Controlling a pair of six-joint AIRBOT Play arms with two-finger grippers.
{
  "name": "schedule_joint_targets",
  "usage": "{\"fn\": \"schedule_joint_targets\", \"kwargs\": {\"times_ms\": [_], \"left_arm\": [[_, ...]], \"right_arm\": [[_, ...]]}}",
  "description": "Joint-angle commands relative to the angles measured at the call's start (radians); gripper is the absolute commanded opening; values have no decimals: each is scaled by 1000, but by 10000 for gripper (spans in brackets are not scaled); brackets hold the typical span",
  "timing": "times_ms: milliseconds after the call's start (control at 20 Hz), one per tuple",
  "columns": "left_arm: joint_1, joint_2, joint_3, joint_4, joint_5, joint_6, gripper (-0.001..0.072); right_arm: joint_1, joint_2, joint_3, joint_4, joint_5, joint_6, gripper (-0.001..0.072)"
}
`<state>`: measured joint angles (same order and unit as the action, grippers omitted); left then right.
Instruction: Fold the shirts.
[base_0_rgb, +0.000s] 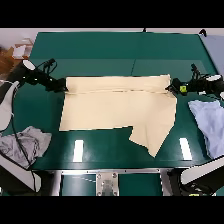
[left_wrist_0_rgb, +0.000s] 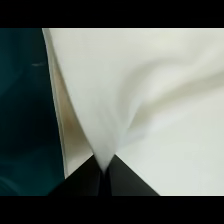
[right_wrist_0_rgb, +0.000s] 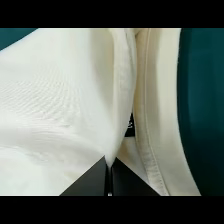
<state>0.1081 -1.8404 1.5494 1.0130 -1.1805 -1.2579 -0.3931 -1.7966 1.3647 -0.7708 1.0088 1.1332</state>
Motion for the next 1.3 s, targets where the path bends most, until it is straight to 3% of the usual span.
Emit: {"fn": "schedule_joint_targets", "kwargs": {"times_ms": [0,50,100,150,350,500,800,900,1000,1150,1250], "left_arm": [[-3,-1,-6,6,-29,-40,25],[2,0,-5,6,-42,-63,37],[6,0,0,7,-80,-78,363],[17,0,14,13,-130,-104,647],[132,51,77,16,-341,-220,650],[177,216,-70,40,-341,-234,650],[174,759,-793,6,-12,-266,650],[174,904,-1007,-80,105,-283,651],[174,979,-1167,-220,223,-272,651],[168,972,-1317,-441,354,-159,650],[96,972,-1343,-482,493,-150,650]], "right_arm": [[3,0,-6,-7,-1,14,18],[3,0,-2,-5,9,16,44],[1,0,11,-6,33,17,180],[-9,2,35,-5,76,25,259],[-105,99,80,-17,237,71,286],[-179,280,-80,-35,263,71,286],[-307,657,-609,-27,191,69,286],[-321,740,-732,-27,171,75,293],[-321,791,-819,-26,142,91,293],[-320,807,-887,-18,107,90,293],[-317,807,-909,3,86,89,293]]}}
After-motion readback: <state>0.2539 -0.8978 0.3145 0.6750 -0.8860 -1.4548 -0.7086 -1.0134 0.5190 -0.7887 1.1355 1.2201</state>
